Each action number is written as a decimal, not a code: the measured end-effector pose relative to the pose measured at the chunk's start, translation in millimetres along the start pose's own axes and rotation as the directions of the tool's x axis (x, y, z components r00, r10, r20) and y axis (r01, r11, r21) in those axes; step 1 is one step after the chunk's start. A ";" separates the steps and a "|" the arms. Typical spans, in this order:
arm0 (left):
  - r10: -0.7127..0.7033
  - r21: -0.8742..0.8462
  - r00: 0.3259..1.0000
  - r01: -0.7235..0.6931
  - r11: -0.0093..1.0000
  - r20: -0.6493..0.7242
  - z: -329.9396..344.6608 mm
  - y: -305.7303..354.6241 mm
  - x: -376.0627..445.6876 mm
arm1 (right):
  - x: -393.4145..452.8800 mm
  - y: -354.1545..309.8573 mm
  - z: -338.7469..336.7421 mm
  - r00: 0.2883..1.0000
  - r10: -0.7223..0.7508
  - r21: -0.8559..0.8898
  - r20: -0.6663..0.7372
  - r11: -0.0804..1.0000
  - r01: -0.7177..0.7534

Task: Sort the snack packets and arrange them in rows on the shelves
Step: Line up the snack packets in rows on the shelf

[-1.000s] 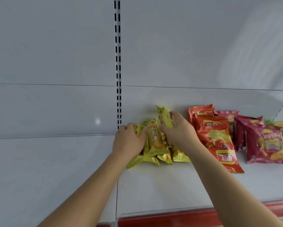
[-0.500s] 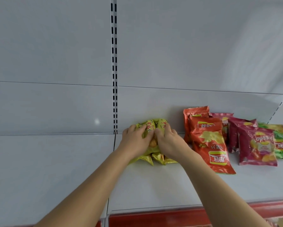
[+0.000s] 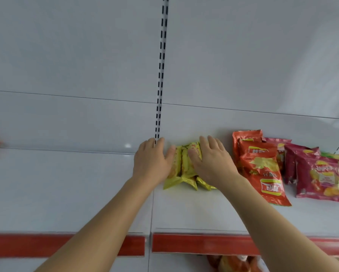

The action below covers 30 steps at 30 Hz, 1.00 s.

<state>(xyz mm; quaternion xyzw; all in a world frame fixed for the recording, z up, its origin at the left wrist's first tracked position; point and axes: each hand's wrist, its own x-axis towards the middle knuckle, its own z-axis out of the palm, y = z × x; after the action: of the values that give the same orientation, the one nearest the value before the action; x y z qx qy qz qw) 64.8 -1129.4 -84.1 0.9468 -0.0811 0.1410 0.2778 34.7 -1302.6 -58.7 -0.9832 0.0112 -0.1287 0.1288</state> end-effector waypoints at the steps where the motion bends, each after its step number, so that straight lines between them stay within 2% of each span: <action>1: -0.007 0.029 1.000 0.007 1.000 -0.023 -10.2 -6.9 -5.8 | -3.3 -11.4 0.5 1.000 -0.011 -0.030 -0.001 0.999 0.011; 6: -0.027 0.120 0.995 0.039 0.992 -0.099 -73.8 -59.8 -44.2 | -29.5 -94.2 4.4 0.995 -0.099 -0.092 0.011 0.991 0.100; 13: -0.113 0.209 0.974 0.154 0.966 -0.196 -172.7 -177.9 -115.8 | -81.3 -252.6 39.7 0.962 -0.265 -0.037 0.063 0.963 0.268; 22: -0.291 0.228 0.893 0.380 0.896 -0.345 -277.4 -337.3 -187.9 | -108.8 -448.8 101.1 0.839 -0.537 0.061 0.088 0.843 0.534; 30: -0.385 0.246 0.830 0.504 0.828 -0.403 -342.9 -463.8 -197.3 | -78.7 -587.1 163.2 0.754 -0.657 0.141 0.015 0.748 0.649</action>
<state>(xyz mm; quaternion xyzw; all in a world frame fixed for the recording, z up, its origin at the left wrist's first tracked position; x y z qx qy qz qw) -90.6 -540.2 -102.8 0.9340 0.2192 0.2427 0.1439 -6.2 -689.9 -80.4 -0.9184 -0.3454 -0.1347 0.1383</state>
